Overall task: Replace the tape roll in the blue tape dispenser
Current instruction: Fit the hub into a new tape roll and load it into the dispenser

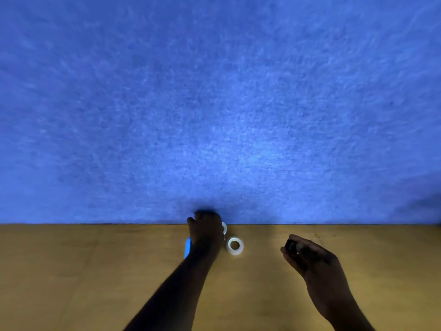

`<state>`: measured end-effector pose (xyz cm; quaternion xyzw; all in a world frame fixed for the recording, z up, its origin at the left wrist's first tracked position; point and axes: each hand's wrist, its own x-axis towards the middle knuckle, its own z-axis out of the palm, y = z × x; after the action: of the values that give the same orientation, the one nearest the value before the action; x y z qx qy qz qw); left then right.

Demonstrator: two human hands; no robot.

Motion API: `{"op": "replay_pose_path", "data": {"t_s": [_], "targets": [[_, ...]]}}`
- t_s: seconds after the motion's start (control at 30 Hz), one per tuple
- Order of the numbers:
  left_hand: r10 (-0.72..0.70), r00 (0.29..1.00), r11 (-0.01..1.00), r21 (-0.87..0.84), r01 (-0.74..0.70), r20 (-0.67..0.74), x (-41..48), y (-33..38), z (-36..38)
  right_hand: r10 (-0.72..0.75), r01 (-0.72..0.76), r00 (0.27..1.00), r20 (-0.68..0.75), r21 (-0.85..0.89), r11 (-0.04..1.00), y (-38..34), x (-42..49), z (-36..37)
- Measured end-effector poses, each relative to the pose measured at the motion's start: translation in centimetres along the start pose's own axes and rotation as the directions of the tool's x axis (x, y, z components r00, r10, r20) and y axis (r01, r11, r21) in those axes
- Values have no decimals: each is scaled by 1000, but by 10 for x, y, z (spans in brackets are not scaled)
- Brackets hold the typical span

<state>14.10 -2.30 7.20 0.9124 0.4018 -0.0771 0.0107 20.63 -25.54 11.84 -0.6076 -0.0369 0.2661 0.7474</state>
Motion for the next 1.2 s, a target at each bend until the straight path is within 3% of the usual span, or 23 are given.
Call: {"op": "replay_pose_path", "data": {"t_s": [0.23, 0.4, 0.53, 0.67, 0.77, 0.9, 1.03, 1.2], "targets": [[20, 998, 993, 119, -26, 53, 4, 13, 3, 22, -21, 999, 49, -3, 1000, 11, 13, -1], [-6, 992, 994, 108, -8, 127, 5, 11, 3, 7, -7, 996, 86, 6, 1000, 9, 16, 11], [56, 987, 998, -13, -54, 149, -3, 4, -6, 24, -21, 996, 87, -34, 999, 11, 16, 23], [58, 997, 967, -252, -43, 50, -16, -4, -20, 35, -29, 994, 100, -61, 998, 8, 15, 38], [49, 998, 829, -556, -64, -42, -28, -8, -34, 31, -23, 996, 83, -99, 995, 11, 15, 49], [131, 991, 494, -867, -60, 5, -48, -8, -49, 31, -11, 994, 105, -190, 982, 14, 13, 66], [221, 975, 319, -946, -53, 20, -64, -11, -45, 25, 7, 989, 145, -221, 975, 17, 13, 78], [150, 988, 180, -984, 5, 32, -71, -22, -41, 27, 11, 985, 170, -219, 976, 24, 15, 86]]}}
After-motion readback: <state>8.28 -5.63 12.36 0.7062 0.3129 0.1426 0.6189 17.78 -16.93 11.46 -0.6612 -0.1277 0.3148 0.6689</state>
